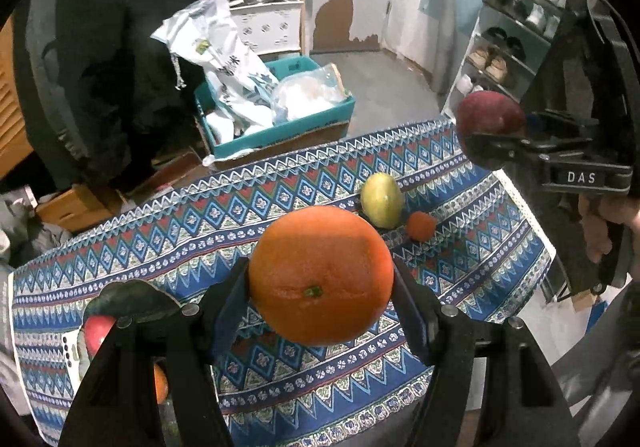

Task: Organize fruits
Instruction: 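Lift the orange and apple and carry both over the green bowl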

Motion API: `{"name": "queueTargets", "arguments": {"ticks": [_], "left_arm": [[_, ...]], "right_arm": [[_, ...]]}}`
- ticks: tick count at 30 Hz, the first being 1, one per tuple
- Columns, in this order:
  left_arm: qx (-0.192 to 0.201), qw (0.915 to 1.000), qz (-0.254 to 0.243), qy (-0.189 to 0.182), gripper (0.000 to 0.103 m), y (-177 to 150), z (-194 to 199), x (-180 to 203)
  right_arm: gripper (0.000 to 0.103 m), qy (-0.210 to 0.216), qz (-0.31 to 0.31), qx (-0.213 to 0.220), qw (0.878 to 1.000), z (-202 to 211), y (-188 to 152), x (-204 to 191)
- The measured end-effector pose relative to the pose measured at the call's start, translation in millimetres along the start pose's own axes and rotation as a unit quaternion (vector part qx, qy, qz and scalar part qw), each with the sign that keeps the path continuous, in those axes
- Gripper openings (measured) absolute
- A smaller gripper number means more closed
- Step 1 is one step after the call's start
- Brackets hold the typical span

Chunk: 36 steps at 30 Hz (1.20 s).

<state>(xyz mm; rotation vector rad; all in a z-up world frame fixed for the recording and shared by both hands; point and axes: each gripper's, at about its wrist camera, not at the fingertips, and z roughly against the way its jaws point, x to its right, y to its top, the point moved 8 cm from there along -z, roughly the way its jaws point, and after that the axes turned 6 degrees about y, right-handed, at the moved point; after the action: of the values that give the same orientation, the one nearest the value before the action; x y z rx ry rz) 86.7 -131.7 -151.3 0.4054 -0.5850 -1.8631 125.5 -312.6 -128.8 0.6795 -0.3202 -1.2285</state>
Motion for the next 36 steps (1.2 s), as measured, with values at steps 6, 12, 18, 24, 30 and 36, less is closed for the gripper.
{"name": "queueTargets", "arguments": {"ticks": [6,12,18,24,30,36], "left_arm": [[0.012,0.9998,0.010,0.012,0.070,-4,15,-16],[0.012,0.9994,0.027,0.016,0.070,-15,24,-31],[0.014,0.9987,0.045,0.018,0.070,-22,34,-49],[0.015,0.9974,0.068,0.021,0.070,-31,41,-66],[0.006,0.9955,0.089,0.032,0.070,-43,39,-91],[0.001,0.9927,0.113,0.044,0.070,-53,41,-121]], "right_arm": [[0.079,0.013,0.004,0.017,1.000,12,7,-16],[0.079,0.034,0.014,0.028,0.999,20,15,-40],[0.079,0.054,0.027,0.036,0.998,23,22,-66],[0.079,0.076,0.041,0.038,0.996,19,32,-94],[0.079,0.096,0.053,0.031,0.993,6,40,-121],[0.079,0.125,0.064,0.024,0.990,-10,48,-153]]}}
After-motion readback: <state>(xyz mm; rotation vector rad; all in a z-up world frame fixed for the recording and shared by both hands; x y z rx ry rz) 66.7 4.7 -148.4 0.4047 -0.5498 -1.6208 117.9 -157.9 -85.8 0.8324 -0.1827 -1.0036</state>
